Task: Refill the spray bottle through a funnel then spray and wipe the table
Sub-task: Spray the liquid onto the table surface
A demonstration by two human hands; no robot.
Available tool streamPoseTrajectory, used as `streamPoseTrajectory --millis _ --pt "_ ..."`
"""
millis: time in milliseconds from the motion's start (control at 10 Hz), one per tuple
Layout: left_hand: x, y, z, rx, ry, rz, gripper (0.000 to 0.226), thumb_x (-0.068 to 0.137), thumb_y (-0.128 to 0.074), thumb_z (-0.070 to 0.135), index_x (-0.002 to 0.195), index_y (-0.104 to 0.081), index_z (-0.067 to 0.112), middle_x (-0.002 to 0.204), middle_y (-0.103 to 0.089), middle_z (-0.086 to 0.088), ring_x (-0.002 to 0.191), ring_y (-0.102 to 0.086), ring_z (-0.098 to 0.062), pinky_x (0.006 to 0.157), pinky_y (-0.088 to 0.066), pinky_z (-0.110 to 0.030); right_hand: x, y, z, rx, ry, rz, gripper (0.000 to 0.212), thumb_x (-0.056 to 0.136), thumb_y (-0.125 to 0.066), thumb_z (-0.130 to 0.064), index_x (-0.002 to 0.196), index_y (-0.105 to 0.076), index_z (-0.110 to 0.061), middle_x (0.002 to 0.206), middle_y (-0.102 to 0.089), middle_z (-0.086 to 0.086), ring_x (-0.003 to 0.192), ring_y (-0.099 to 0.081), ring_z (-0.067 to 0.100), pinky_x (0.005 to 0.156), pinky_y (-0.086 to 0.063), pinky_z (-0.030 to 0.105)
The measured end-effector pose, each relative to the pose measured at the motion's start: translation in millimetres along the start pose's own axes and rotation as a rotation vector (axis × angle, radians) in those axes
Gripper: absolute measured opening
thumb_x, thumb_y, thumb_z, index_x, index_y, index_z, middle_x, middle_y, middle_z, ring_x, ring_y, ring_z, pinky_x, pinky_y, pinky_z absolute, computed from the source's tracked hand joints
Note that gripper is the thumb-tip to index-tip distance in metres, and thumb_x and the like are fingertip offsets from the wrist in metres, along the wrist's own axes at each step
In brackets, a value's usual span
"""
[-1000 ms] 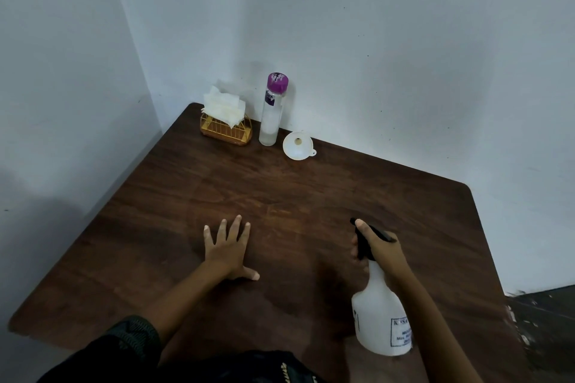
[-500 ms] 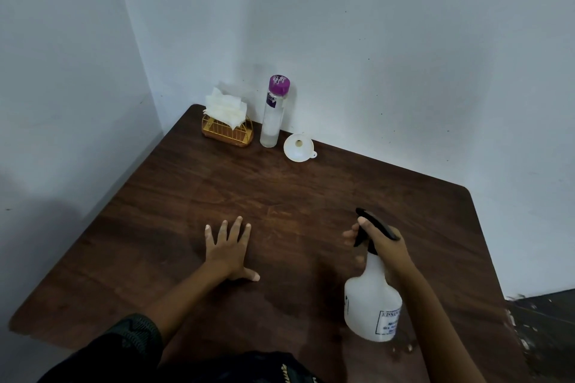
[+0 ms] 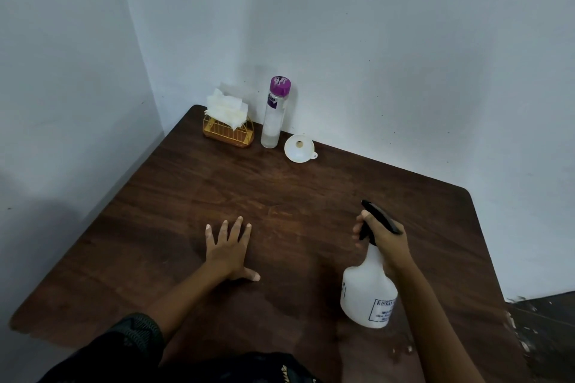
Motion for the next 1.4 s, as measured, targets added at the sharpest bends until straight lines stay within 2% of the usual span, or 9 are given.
streamPoseTrajectory --millis 100,300,500,700,800,900,1000,1200,1400 --pt "-0.5 0.4 0.2 -0.005 0.001 -0.002 0.120 0.071 -0.060 0.070 0.148 0.017 0.020 0.156 0.026 -0.006 0.144 0.018 -0.033 0.110 0.011 -0.061 0.4 -7.1 -1.0 -0.001 -0.038 0.145 0.031 0.090 -0.061 -0.028 0.073 -0.062 -0.002 0.059 -0.054 0.009 0.050 -0.048 0.017 0.043 -0.043 0.025" --pt "-0.1 0.6 -0.3 -0.001 0.001 -0.002 0.120 0.071 -0.060 0.070 0.148 0.016 0.020 0.156 0.026 -0.006 0.144 0.018 -0.033 0.110 0.010 -0.062 -5.4 0.1 -6.2 -0.029 -0.093 -0.012 0.033 0.091 -0.057 -0.035 0.089 -0.066 -0.003 0.078 -0.072 0.014 0.070 -0.068 0.025 0.052 -0.048 0.029" --pt "-1.1 0.7 0.4 -0.002 0.000 -0.005 0.120 0.072 -0.060 0.070 0.148 0.016 0.019 0.156 0.026 -0.006 0.144 0.018 -0.034 0.110 0.011 -0.062 -1.3 -0.7 1.4 -0.037 -0.086 0.080 0.033 0.089 -0.061 -0.033 0.076 -0.065 -0.003 0.062 -0.055 0.014 0.047 -0.049 0.019 0.042 -0.040 0.026" --pt "-1.7 1.7 0.5 -0.001 0.003 -0.012 0.120 0.072 -0.060 0.069 0.148 0.017 0.019 0.156 0.026 -0.006 0.144 0.018 -0.034 0.109 0.012 -0.062 -4.5 2.4 -5.4 -0.135 -0.128 -0.182 0.043 0.093 -0.049 -0.043 0.092 -0.068 -0.005 0.083 -0.072 0.016 0.067 -0.068 0.023 0.052 -0.048 0.030" --pt "-1.3 1.5 0.3 -0.007 0.002 -0.011 0.120 0.072 -0.060 0.069 0.148 0.017 0.019 0.156 0.026 -0.006 0.144 0.019 -0.033 0.109 0.013 -0.062 -0.2 -3.2 1.2 -0.110 -0.071 -0.047 0.037 0.091 -0.053 -0.042 0.080 -0.068 -0.010 0.066 -0.060 0.014 0.051 -0.055 0.018 0.044 -0.045 0.026" --pt "-1.9 1.4 1.1 -0.011 0.005 -0.004 0.119 0.072 -0.060 0.069 0.148 0.016 0.019 0.156 0.026 -0.006 0.144 0.018 -0.033 0.109 0.013 -0.062 2.4 -4.6 4.0 -0.148 -0.098 -0.029 0.043 0.089 -0.056 -0.043 0.076 -0.066 -0.003 0.062 -0.058 0.013 0.050 -0.053 0.019 0.047 -0.043 0.027" --pt "-1.4 0.9 1.3 -0.005 0.003 -0.006 0.119 0.072 -0.060 0.070 0.148 0.017 0.019 0.156 0.026 -0.006 0.144 0.018 -0.033 0.109 0.013 -0.062 3.3 1.3 3.0 -0.163 -0.080 -0.127 0.049 0.090 -0.054 -0.043 0.092 -0.066 0.005 0.077 -0.069 0.021 0.068 -0.065 0.034 0.066 -0.051 0.041" --pt "-1.4 0.9 1.0 -0.007 0.006 -0.005 0.119 0.072 -0.060 0.069 0.148 0.016 0.019 0.156 0.026 -0.006 0.144 0.018 -0.033 0.109 0.012 -0.062 6.3 -3.9 10.5 -0.165 -0.093 -0.010 0.047 0.087 -0.058 -0.044 0.074 -0.064 0.001 0.059 -0.055 0.014 0.047 -0.050 0.019 0.046 -0.042 0.029" --pt "-2.0 1.8 1.0 -0.006 0.010 -0.009 0.119 0.072 -0.060 0.069 0.148 0.017 0.019 0.156 0.027 -0.006 0.144 0.019 -0.033 0.109 0.013 -0.061 2.1 -4.1 -3.9 -0.204 -0.101 -0.219 0.048 0.092 -0.051 -0.045 0.089 -0.067 0.000 0.077 -0.070 0.021 0.062 -0.064 0.026 0.055 -0.049 0.031"
Point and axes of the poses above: each hand's wrist, its own x-axis towards the middle knuckle, its own y-axis out of the back of the hand, z = x × y, the point moved 1 cm from there along x, towards the middle knuckle
